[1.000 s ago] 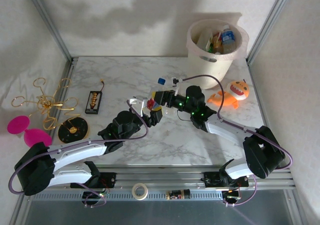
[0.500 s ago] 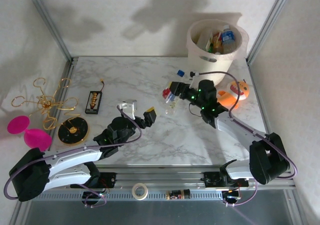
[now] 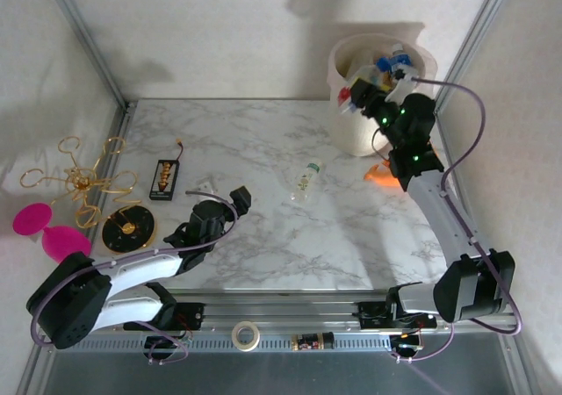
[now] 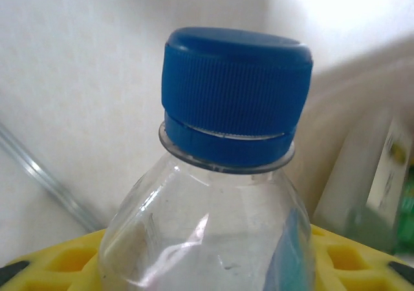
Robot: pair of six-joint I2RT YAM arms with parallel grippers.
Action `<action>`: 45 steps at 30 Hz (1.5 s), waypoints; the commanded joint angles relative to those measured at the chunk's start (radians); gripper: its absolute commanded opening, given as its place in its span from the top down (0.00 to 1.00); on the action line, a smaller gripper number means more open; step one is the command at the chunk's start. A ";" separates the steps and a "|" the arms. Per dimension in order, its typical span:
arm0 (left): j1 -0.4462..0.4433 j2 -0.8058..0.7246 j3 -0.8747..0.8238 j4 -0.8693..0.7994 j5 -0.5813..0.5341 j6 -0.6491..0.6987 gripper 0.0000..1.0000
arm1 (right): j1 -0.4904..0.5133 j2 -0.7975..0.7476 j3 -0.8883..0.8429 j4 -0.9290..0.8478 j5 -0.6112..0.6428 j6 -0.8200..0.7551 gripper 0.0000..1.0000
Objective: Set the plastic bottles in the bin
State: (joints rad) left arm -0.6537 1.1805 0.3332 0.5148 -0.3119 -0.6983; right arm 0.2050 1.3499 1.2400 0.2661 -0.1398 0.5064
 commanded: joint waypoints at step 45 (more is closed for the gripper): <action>0.011 -0.101 -0.034 -0.027 0.178 -0.045 0.00 | -0.101 0.316 0.396 -0.041 0.230 -0.085 0.11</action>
State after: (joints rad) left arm -0.6518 1.0649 0.2871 0.4709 -0.1661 -0.7700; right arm 0.1070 1.7699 1.6981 0.1284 0.0422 0.4603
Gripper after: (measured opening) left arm 0.995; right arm 0.884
